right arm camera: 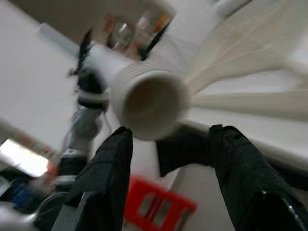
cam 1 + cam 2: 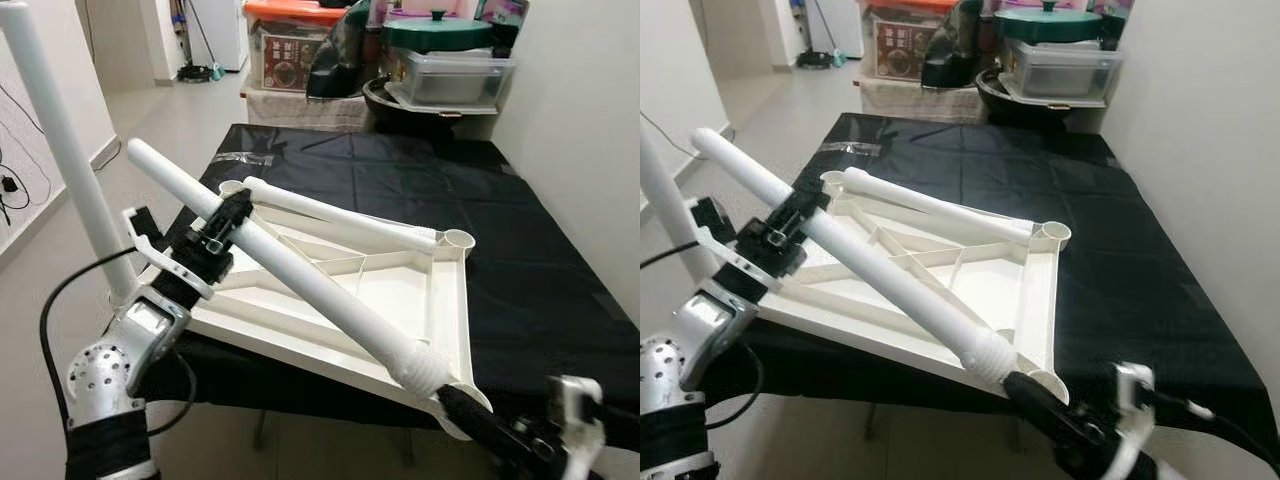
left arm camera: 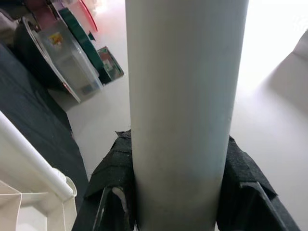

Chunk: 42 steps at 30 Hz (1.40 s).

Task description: Building children table

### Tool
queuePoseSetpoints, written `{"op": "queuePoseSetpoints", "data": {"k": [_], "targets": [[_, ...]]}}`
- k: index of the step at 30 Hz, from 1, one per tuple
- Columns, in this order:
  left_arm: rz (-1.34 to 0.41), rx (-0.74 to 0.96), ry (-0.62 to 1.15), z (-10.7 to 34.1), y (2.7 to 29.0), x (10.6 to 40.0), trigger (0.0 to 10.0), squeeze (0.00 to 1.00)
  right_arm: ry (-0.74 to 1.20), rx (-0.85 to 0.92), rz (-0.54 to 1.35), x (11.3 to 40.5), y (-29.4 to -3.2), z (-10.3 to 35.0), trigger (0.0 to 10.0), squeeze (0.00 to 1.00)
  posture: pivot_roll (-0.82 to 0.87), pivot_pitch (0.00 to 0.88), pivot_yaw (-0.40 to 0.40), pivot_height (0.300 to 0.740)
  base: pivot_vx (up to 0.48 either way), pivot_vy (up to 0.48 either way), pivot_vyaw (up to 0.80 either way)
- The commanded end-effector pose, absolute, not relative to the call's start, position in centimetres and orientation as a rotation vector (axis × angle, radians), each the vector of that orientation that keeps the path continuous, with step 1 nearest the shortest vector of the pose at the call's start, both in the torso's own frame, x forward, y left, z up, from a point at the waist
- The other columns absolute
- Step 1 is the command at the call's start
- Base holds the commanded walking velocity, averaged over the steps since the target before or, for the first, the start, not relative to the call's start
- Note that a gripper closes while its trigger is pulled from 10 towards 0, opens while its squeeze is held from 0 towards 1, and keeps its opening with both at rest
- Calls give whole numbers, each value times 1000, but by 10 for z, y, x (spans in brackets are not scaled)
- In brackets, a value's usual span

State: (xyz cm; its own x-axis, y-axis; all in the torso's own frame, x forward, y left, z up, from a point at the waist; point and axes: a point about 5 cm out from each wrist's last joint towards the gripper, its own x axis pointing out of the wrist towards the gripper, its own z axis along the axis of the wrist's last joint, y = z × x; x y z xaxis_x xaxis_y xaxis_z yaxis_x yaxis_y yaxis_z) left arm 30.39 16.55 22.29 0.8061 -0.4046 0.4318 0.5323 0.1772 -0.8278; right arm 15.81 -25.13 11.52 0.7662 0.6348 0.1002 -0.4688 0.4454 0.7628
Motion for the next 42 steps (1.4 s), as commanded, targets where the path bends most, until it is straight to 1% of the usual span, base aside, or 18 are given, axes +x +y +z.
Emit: {"op": "queuePoseSetpoints", "data": {"k": [1, 2, 4, 5, 6, 8, 10, 11, 12, 16, 19, 21, 23, 25, 26, 30, 35, 42], "targets": [[-682, -1227, -134, 227, 165, 306, 10000, 0, 184, 828, 590, 163, -265, 115, 10000, 0, 56, 0, -67, 740, 0, 0, 0], [-675, -1183, -128, 230, 161, 311, 10000, 0, 116, 777, 395, 178, -287, 114, 10000, 0, 53, 0, -66, 740, 0, 0, 0], [-671, -1164, -124, 230, 160, 313, 10000, 0, 91, 762, 333, 182, -294, 113, 10000, 0, 53, 0, -66, 740, 0, 0, 0], [-684, -1134, -124, 233, 157, 314, 10000, 0, 58, 733, 247, 189, -303, 116, 10000, 0, 54, 0, -65, 740, 0, 0, 0], [-684, -1134, -124, 233, 157, 314, 10000, 0, 58, 733, 247, 189, -303, 116, 10000, 0, 54, 0, -65, 740, 0, 0, 0], [-718, -1037, -130, 241, 146, 319, 10000, 0, -40, 642, 24, 209, -321, 129, 10000, 0, 52, 0, -62, 740, 0, 0, 0], [-734, -965, -136, 247, 138, 323, 10000, 0, -107, 555, -116, 223, -326, 147, 10000, 0, 48, 0, -59, 740, 0, 0, 0], [-734, -965, -136, 247, 138, 323, 10000, 0, -107, 555, -116, 223, -326, 147, 10000, 0, 48, 0, -59, 740, 0, 0, 0], [-753, -933, -136, 250, 131, 325, 10000, 0, -122, 484, -167, 233, -324, 158, 10000, 0, 48, 0, -56, 740, 0, 0, 0], [-798, -870, -137, 252, 119, 327, 10000, 0, -85, 318, -155, 244, -309, 167, 10000, 0, 47, 0, -52, 740, 0, 0, 0], [-800, -865, -138, 252, 118, 327, 10000, 0, -86, 304, -157, 246, -308, 167, 10000, 0, 47, 0, -52, 740, 0, 0, 0], [-838, -815, -157, 260, 105, 331, 10000, 0, -158, 274, -12, 254, -276, 182, 10000, 0, 50, 0, -52, 740, 0, 0, -353], [-922, -746, -209, 277, 86, 334, 10000, 0, -198, 207, 156, 261, -240, 195, 10000, 0, 50, 0, -46, 740, 0, 0, -788], [-937, -735, -217, 280, 83, 334, 10000, 0, -198, 192, 173, 262, -236, 197, 10000, 0, 50, 0, -46, 740, 0, 0, -788], [-977, -704, -235, 286, 77, 335, 10000, 0, -204, 201, 238, 263, -228, 202, 10000, 0, 49, 0, -46, 740, 0, 0, -788], [-1003, -688, -253, 292, 73, 337, 10000, 0, -216, 192, 278, 264, -221, 208, 10000, 0, 44, 0, -39, 740, 0, 0, -788], [-1041, -642, -291, 302, 65, 341, 10000, 0, -252, 141, 351, 265, -209, 225, 10000, 0, 43, 0, -39, 740, 0, 0, -788], [-1058, -597, -320, 308, 62, 344, 10000, 0, -254, 131, 366, 266, -211, 230, 10000, 0, 44, 0, -41, 740, 0, 0, -788]]}}
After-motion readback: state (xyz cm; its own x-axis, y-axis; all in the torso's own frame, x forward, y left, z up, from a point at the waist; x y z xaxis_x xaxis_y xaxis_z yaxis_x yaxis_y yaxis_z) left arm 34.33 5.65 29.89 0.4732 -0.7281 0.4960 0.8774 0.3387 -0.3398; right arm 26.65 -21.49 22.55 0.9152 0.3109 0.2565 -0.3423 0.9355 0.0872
